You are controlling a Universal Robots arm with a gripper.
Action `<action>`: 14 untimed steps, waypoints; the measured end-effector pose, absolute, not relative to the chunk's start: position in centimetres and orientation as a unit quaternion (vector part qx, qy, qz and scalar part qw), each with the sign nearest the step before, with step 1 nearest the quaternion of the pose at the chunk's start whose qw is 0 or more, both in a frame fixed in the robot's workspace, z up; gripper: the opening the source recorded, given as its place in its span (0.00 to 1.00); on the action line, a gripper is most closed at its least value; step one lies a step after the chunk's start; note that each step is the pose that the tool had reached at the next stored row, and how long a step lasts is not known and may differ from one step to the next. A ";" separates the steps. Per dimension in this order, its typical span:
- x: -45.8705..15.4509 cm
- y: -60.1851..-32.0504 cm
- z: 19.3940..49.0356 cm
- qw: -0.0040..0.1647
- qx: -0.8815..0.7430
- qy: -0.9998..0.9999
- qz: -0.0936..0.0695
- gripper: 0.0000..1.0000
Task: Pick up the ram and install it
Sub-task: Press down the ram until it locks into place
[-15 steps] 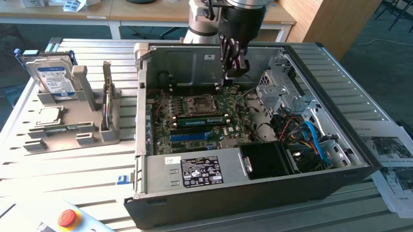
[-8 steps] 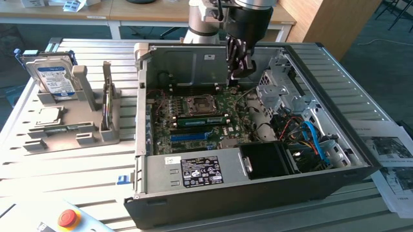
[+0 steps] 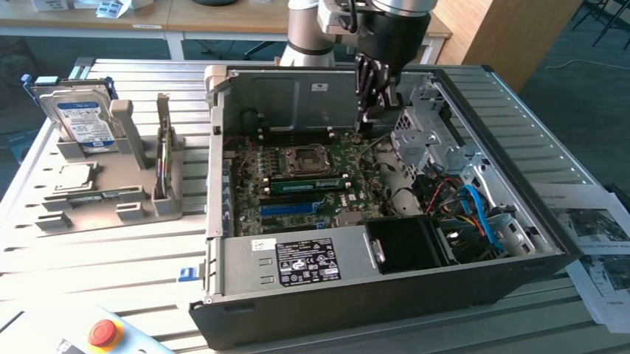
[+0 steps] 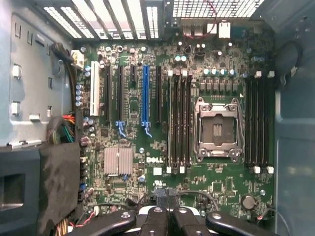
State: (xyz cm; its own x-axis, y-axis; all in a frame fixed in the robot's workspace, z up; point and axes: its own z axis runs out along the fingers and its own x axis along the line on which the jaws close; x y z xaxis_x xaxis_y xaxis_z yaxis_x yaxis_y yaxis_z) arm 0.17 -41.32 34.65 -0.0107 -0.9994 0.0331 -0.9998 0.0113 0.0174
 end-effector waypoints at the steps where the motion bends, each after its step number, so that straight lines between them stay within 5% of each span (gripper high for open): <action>1: 0.4 -41.3 34.7 0.018 0.703 -0.711 0.005 0.10; 14: 1.2 -41.4 34.3 0.019 0.703 -0.711 0.004 0.10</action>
